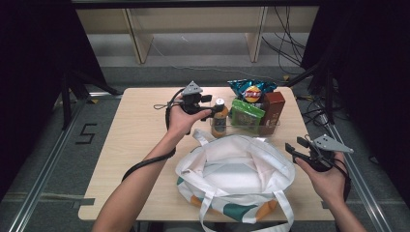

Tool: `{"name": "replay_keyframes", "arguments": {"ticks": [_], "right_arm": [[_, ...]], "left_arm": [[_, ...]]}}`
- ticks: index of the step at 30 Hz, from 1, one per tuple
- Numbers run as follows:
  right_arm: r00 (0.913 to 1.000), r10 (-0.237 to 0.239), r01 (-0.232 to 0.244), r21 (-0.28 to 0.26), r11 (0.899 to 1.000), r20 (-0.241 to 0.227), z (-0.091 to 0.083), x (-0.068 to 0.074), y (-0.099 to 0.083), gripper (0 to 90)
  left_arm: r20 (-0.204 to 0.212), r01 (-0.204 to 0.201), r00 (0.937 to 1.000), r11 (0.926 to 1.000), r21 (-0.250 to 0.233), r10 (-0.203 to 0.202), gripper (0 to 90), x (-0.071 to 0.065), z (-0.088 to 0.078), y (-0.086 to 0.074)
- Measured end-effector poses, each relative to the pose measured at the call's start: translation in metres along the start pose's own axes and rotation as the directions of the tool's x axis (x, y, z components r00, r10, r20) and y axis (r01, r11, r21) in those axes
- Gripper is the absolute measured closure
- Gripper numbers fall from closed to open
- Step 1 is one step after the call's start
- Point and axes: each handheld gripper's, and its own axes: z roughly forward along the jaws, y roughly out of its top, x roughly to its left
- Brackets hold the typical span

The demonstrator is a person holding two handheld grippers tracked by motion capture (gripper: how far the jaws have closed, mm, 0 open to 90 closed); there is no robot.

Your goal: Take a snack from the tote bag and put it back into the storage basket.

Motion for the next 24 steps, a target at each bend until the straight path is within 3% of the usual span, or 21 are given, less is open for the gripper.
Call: {"name": "replay_keyframes", "arguments": {"ticks": [4, 5, 10, 13, 24], "right_arm": [[1.0, -0.002, 0.002, 0.0, 1.0, -0.001, 0.0, 0.0, 0.0, 46.7], [0.9998, 0.018, -0.018, -0.008, 1.0, 0.009, 0.001, 0.001, 0.0, 46.7], [1.0, 0.006, -0.006, -0.004, 1.0, 0.006, 0.0, 0.001, 0.0, 46.4], [0.9996, 0.014, -0.014, -0.01, 1.0, 0.024, 0.001, 0.001, 0.0, 46.4], [0.9998, 0.015, -0.015, -0.01, 1.0, 0.016, 0.0, 0.002, 0.001, 46.0]], "left_arm": [[-0.005, 0.011, 0.9999, 0.9999, -0.001, -0.011, 30.3, -0.001, -0.007, -0.002], [-0.005, 0.011, 0.9999, 0.9999, -0.006, -0.012, 30.3, -0.002, -0.01, -0.002], [-0.014, 0.009, 0.9999, 0.9999, -0.012, -0.009, 30.5, -0.007, -0.021, -0.002], [0.008, 0.034, 0.9994, 0.9992, -0.023, -0.033, 30.6, -0.011, -0.026, -0.001], [0.009, 0.001, 1.0, 0.9999, -0.012, -0.001, 30.4, -0.024, -0.047, -0.006]]}}
